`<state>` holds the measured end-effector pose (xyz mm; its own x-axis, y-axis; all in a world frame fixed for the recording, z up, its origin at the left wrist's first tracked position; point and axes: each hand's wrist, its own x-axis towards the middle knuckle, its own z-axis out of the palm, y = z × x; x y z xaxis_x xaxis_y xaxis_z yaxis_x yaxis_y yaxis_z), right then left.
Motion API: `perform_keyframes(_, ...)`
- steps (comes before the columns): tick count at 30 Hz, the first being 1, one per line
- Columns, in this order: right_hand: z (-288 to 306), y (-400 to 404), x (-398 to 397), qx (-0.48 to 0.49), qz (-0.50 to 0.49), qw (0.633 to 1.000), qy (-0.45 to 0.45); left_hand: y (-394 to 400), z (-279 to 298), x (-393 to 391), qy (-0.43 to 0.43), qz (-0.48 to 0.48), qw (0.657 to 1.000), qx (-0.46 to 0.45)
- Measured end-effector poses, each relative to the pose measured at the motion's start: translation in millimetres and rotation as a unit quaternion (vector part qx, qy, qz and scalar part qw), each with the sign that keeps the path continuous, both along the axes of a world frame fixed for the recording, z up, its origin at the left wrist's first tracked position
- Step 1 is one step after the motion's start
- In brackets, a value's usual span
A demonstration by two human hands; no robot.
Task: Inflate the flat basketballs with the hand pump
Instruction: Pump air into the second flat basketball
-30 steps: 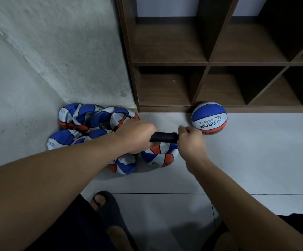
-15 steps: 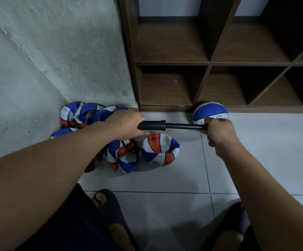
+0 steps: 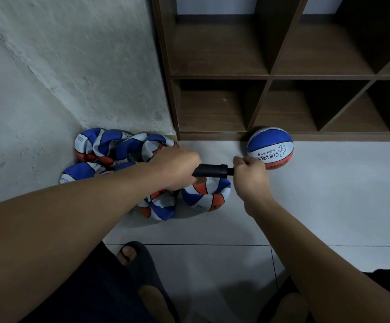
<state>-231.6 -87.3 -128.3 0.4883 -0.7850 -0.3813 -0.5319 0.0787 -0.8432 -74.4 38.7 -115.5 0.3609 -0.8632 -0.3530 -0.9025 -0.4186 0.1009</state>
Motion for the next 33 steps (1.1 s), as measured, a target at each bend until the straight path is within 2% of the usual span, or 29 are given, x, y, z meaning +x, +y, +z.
perform_keyframes(10,8.3,-24.0,0.5,0.088,0.034,0.995,0.008,-1.1,1.7,8.7,0.0,-0.001,1.0,-0.03)
perform_keyframes(14,13.3,-65.2,-12.6,0.123,-0.037,0.992,-0.018,13.1,2.1,38.0,-0.003,0.041,0.999,-0.025)
perform_keyframes(16,10.2,-73.9,-15.2,0.105,-0.064,0.992,-0.011,14.7,0.8,42.1,-0.007,0.049,0.999,-0.02)
perform_keyframes(20,3.5,-49.3,-10.4,-0.018,-0.035,0.999,0.034,1.8,2.3,21.4,0.006,0.027,0.999,-0.015)
perform_keyframes(24,10.0,-22.6,-5.2,-0.015,-0.039,0.999,-0.01,-4.1,5.5,11.3,0.003,0.019,1.0,-0.003)
perform_keyframes(33,12.5,0.1,5.7,0.027,0.025,0.999,-0.01,-3.9,10.2,3.2,0.01,-0.001,1.0,-0.012)
